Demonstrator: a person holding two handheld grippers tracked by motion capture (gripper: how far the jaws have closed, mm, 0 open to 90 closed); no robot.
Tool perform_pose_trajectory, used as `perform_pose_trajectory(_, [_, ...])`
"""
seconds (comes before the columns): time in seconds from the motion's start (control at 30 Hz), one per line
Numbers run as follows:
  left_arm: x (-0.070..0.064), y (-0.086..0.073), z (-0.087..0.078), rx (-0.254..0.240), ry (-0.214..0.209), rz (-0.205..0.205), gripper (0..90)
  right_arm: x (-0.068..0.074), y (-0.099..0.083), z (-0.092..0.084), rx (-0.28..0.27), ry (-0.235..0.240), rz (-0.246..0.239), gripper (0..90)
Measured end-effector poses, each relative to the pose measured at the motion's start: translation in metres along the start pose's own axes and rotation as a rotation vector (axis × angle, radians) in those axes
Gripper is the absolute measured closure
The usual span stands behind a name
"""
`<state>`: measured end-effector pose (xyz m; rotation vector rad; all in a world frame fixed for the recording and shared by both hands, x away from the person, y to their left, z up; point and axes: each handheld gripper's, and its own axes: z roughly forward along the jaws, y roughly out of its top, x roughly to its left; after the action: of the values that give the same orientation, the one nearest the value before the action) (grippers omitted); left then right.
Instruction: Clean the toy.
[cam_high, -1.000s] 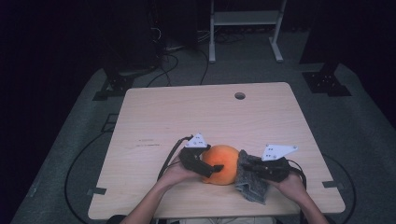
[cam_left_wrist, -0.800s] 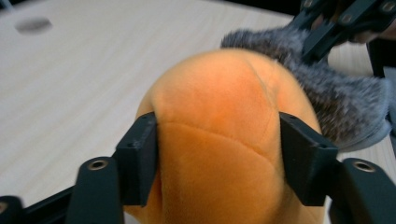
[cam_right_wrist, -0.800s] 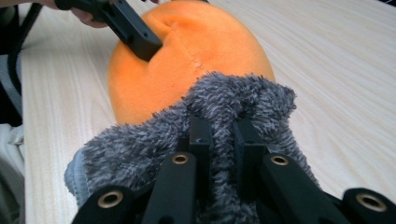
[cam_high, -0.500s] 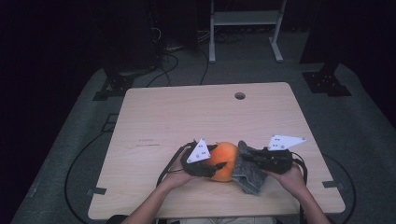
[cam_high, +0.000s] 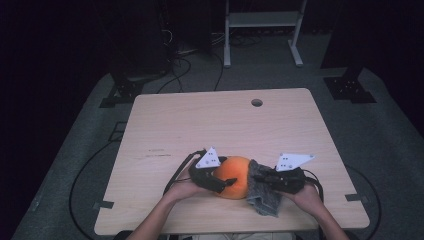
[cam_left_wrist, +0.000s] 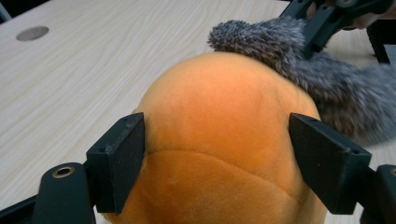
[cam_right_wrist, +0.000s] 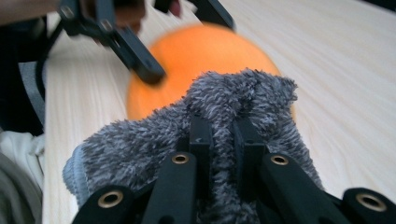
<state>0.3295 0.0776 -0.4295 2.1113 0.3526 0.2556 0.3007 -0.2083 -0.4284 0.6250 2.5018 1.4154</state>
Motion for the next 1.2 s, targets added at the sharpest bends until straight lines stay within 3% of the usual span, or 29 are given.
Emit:
perform_pose_trajectory(0.1, [0.001, -0.001, -0.001, -0.002, -0.003, -0.003, 21.7, -0.004, -0.010, -0.004, 0.039, -0.016, 0.028, 80.3])
perform_pose_trajectory(0.3, [0.002, -0.004, -0.002, -0.005, -0.003, -0.006, 22.8, -0.002, 0.000, -0.005, -0.026, 0.008, 0.038, 80.2])
perform_pose_trajectory(0.43, [0.004, -0.006, -0.002, -0.010, -0.003, -0.027, 22.4, -0.004, 0.001, 0.001, -0.028, 0.009, 0.047, 80.3])
perform_pose_trajectory(0.57, [0.003, -0.005, -0.002, -0.013, -0.002, -0.019, 22.3, -0.011, -0.009, 0.000, 0.028, -0.040, 0.046, 80.2])
perform_pose_trajectory(0.63, [0.002, -0.005, -0.002, -0.013, -0.003, -0.014, 22.3, -0.015, -0.015, -0.002, 0.048, -0.046, 0.072, 80.2])
perform_pose_trajectory(0.7, [0.001, -0.005, -0.002, -0.012, -0.008, -0.006, 22.5, -0.016, -0.015, -0.004, 0.032, -0.042, 0.082, 80.2])
perform_pose_trajectory(0.83, [-0.001, -0.005, -0.002, -0.014, -0.011, 0.013, 23.3, -0.010, -0.001, -0.004, -0.057, -0.003, 0.067, 80.2])
perform_pose_trajectory(1.0, [-0.001, -0.005, -0.003, -0.016, -0.019, 0.007, 23.1, -0.016, -0.003, 0.002, 0.002, -0.039, 0.078, 80.3])
perform_pose_trajectory(1.07, [-0.001, -0.005, -0.003, -0.015, -0.021, 0.011, 22.5, -0.021, -0.009, 0.000, 0.025, -0.046, 0.110, 80.4])
perform_pose_trajectory(1.13, [-0.002, -0.005, -0.003, -0.015, -0.020, 0.016, 22.3, -0.021, -0.011, -0.003, 0.021, -0.046, 0.110, 80.4])
perform_pose_trajectory(1.2, [-0.003, -0.004, -0.003, -0.014, -0.017, 0.022, 22.2, -0.019, -0.007, -0.008, -0.028, -0.024, 0.112, 80.3])
